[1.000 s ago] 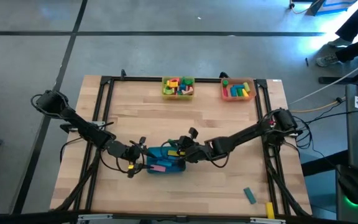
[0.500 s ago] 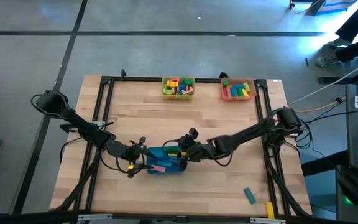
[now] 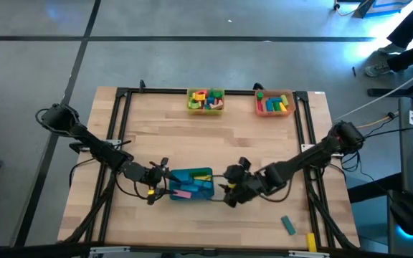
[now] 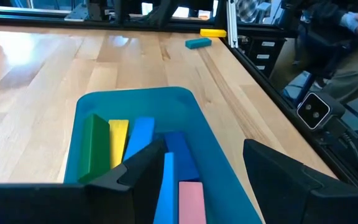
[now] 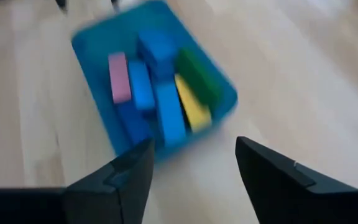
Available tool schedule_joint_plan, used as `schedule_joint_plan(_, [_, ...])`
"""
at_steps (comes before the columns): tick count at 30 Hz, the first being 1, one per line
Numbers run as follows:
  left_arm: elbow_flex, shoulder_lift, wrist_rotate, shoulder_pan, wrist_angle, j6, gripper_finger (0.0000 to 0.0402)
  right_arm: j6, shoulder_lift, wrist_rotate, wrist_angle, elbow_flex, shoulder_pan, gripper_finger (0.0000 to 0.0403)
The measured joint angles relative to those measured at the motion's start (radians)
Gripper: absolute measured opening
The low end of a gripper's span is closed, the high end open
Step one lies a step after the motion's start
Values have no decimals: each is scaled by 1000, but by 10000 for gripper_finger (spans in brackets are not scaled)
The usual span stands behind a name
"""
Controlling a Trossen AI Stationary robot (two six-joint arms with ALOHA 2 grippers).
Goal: Sort blocks by size
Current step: Put the blue rectangular block into the blue bin
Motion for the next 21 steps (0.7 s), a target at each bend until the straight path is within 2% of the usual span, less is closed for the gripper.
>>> schedule_joint_plan(3, [0, 0, 0, 0, 1, 0, 202, 131, -2, -32, -109, 0, 41, 225])
schedule_joint_plan(8, [0, 0, 0, 0, 2, 0, 202, 386, -3, -147, -261, 0, 112, 225])
schedule_joint_plan(17, [0, 0, 0, 0, 2, 4, 202, 855, -3, -282, -457, 0, 269, 225])
schedule_joint_plan(21, [0, 0, 0, 0, 1, 4, 202, 1037, -3, -354, -518, -1, 329, 247])
